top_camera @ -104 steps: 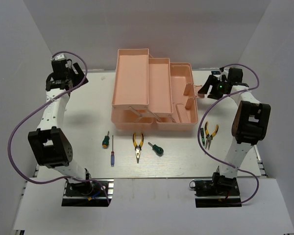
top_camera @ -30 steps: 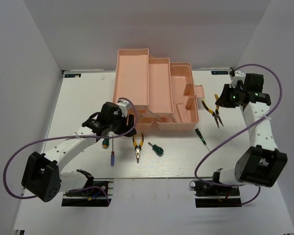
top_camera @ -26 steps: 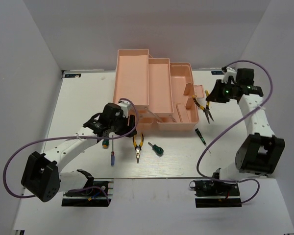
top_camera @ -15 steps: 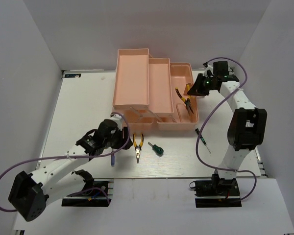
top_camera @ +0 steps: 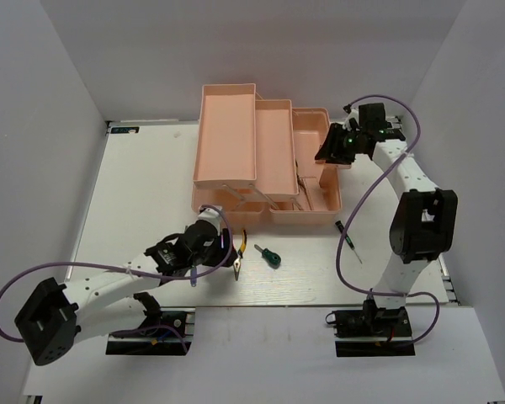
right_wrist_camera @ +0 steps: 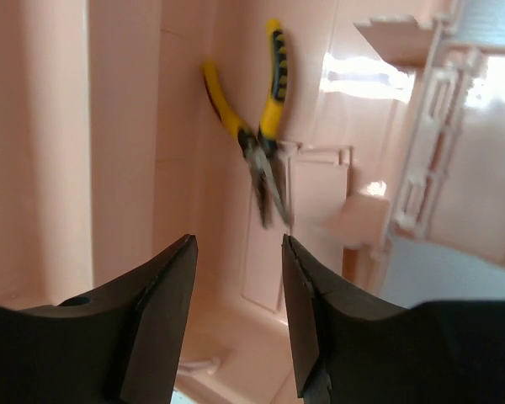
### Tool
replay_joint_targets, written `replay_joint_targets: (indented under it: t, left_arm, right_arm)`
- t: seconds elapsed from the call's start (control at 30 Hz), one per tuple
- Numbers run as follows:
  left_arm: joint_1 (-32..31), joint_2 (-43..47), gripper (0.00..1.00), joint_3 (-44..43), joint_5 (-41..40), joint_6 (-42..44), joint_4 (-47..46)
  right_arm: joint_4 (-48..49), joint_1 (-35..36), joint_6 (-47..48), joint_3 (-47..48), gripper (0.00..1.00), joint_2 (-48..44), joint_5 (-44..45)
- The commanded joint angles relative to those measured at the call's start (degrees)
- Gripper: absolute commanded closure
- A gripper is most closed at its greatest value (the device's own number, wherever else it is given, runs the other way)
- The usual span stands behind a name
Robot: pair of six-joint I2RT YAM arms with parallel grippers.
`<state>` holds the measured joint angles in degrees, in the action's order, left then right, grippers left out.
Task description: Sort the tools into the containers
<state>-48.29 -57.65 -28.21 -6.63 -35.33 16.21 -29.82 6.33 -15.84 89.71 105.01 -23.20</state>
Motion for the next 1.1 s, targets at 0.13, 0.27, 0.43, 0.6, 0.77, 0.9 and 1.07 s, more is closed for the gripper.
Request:
replay_joint_targets:
  t: [0.13, 0.27, 0.43, 0.6, 0.77, 0.9, 1.07]
  left_arm:
    - [-4.09, -5.45, 0.30, 0.08, -15.68, -7.37, -2.68]
    - [-6.72, -10.72, 0.36, -1.50, -23.32, -13.52, -3.01]
    - [-9.01, -13.54, 0.38, -2.72, -26.50, -14.68, -6.00]
    - [-11.55, -14.77, 0.38, -4.57, -27.82, -14.68, -6.01]
    - [-12.62, -13.37, 0.39, -4.05, -30.63, -15.73, -7.32]
    - [-13.66, -15.12, 0.42, -4.05, -33.44, -15.73, -8.64]
    - [-14.20, -21.43, 0.47, -5.19, -36.08, -15.73, -11.37]
  right_arm:
    - [3.36, -1.14, 2.91, -9.70, 0.49, -11.74, 2.37]
    - [4.07, -2.19, 3.79, -14.64, 0.49, -14.39, 1.93]
    - [4.95, -3.07, 4.14, -17.64, 0.49, -16.15, 0.53]
    - [5.83, -4.04, 4.23, -20.28, 0.49, -16.24, -0.53]
    - [6.18, -4.92, 4.15, -21.68, 0.49, -16.16, -1.67]
    - [6.18, -5.62, 4.15, -22.47, 0.49, -16.94, -2.46]
    - [6.27, -7.28, 4.32, -24.05, 0.49, -18.35, -3.60]
